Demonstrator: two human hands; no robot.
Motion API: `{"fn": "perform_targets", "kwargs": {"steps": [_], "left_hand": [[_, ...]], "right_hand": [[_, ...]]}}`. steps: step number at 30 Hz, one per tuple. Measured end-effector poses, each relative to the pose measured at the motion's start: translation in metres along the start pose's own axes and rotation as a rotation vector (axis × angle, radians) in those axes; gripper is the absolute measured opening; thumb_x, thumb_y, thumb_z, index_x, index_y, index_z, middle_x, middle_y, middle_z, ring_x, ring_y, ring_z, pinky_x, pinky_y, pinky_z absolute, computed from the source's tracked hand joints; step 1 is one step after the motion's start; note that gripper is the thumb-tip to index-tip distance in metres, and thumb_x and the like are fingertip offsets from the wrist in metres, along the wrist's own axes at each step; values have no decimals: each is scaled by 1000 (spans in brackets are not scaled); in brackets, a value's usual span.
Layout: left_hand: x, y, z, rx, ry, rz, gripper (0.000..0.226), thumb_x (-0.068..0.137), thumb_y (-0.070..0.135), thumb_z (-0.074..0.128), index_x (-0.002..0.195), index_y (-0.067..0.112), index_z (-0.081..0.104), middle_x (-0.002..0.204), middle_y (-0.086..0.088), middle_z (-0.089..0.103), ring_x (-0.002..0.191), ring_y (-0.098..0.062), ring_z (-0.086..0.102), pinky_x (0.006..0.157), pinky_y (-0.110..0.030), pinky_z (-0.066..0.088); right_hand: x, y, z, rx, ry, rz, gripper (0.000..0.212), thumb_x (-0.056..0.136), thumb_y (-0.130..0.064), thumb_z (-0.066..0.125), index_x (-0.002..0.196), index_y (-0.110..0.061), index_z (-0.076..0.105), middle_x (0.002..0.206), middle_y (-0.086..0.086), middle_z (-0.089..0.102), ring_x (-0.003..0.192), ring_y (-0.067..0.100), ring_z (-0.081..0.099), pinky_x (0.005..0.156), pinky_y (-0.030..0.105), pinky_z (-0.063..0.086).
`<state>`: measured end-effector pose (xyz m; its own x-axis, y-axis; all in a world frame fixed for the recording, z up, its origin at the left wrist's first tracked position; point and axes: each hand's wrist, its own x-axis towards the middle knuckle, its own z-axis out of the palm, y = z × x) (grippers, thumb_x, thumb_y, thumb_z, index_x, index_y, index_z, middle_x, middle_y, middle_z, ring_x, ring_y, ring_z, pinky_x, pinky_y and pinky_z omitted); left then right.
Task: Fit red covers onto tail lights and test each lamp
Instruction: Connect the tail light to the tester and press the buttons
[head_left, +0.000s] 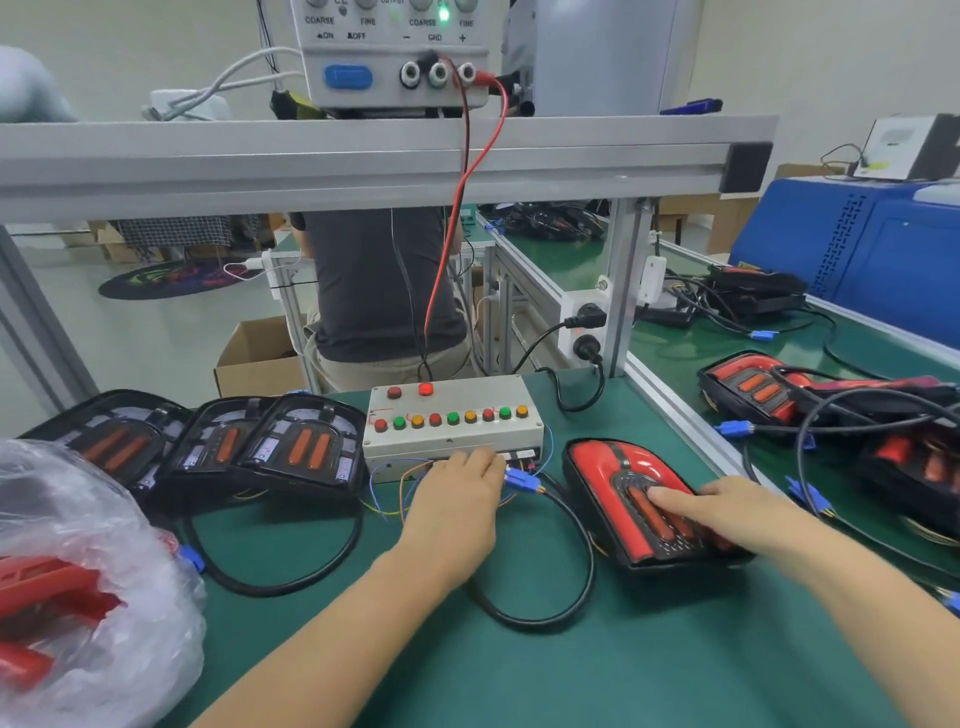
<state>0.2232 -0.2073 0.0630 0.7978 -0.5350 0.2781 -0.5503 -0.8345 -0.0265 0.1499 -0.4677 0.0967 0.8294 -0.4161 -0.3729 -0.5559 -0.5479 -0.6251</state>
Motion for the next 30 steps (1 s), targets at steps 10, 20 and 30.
{"fn": "perform_targets", "kwargs": {"steps": [10, 20, 30], "left_hand": [[-10, 13, 3, -520, -60, -136, 47, 95, 0, 37, 141, 8, 40, 148, 3, 32, 131, -19, 39, 109, -24, 28], [9, -41, -63, -350, 395, -474, 42, 83, -4, 46, 114, 15, 67, 118, -6, 61, 108, -27, 47, 92, -38, 40], [-3, -71, -21, 62, 9, -556, 56, 85, 14, 52, 139, 17, 40, 135, -6, 45, 121, -28, 41, 95, -38, 35]], "right_hand": [[-6, 14, 3, 1055, -251, -74, 38, 68, -26, 73, 103, -10, 70, 103, 18, 74, 80, 28, 74, 72, 42, 61], [0, 17, 40, 1157, -229, -124, 59, 75, -70, 47, 90, -24, 80, 105, 11, 75, 90, 24, 74, 58, 31, 59], [0, 12, 47, 1115, -252, -180, 64, 81, -69, 44, 98, -17, 78, 108, 14, 73, 96, 28, 72, 62, 34, 60]]}}
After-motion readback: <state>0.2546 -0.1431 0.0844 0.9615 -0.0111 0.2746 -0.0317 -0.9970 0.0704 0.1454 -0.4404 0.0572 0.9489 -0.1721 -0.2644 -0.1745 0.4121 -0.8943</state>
